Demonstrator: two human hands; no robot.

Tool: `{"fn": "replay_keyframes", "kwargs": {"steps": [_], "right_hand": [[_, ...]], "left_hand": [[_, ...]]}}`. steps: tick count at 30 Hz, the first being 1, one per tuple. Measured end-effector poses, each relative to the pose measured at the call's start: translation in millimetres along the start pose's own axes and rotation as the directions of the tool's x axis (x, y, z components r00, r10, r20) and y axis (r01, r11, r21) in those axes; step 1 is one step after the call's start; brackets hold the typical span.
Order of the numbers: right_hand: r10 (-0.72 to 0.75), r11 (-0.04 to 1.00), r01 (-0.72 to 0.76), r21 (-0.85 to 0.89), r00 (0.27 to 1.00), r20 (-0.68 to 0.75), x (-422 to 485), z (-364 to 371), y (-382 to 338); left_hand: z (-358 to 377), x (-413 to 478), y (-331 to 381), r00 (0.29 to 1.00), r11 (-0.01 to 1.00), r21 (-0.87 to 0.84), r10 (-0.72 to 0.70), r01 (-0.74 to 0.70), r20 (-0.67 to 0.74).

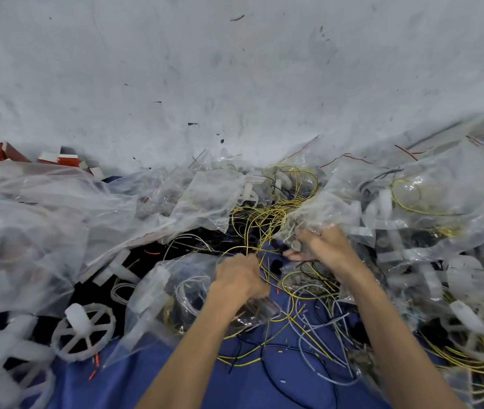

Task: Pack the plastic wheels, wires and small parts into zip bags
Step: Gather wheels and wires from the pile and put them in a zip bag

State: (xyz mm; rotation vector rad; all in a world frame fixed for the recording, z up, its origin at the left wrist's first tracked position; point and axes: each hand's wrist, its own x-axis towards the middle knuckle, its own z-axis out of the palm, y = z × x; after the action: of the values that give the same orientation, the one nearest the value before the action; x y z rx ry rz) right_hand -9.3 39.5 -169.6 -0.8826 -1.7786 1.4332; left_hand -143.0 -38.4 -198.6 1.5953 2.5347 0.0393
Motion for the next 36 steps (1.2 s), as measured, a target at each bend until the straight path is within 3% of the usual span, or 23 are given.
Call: {"fn": "replay_keyframes", "kwargs": {"steps": [3,10,14,18,24,30,34,36], "right_hand": [[-0.022,0.993,0.012,0.117,0.997,0.081,-1,0,-8],[0.068,0.954,-0.080,0.288,0.996,0.050,0,1,-16],[0.094,0.978,-0.116,0.173,0.987,0.128,0,-1,-15],[0.119,0.950,-0.178,0.256,0.966,0.231,0,5,-17],[0.130,0.981,-0.167,0.099,0.945,0.301,-6,5,-19],[0.103,0.985,-0.131,0.109,0.968,0.229,-7,5,-19],[0.103,0.977,-0.138,0.160,0.972,0.211,-6,4,-17],[0.109,0.972,-0.148,0.182,0.972,0.207,-5,5,-17]], "left_hand": [[0,-3,-4,0.999,0.997,0.057,-0.043,0.044,-0.008],[-3,-7,-11,0.996,0.990,0.111,-0.089,0.091,-0.024],[-16,-6,-20,0.994,1.000,0.023,0.004,-0.007,0.106],[-24,-2,-26,0.999,0.999,-0.021,-0.029,0.030,0.044],[-1,-1,-13,0.995,0.988,0.132,-0.084,0.075,0.060],[-11,-2,-22,0.986,1.000,-0.011,-0.009,0.011,0.168],[-21,3,-39,0.934,0.984,-0.164,0.126,-0.074,0.334],[-31,-1,-44,0.922,0.969,-0.210,0.196,-0.130,0.333]]}}
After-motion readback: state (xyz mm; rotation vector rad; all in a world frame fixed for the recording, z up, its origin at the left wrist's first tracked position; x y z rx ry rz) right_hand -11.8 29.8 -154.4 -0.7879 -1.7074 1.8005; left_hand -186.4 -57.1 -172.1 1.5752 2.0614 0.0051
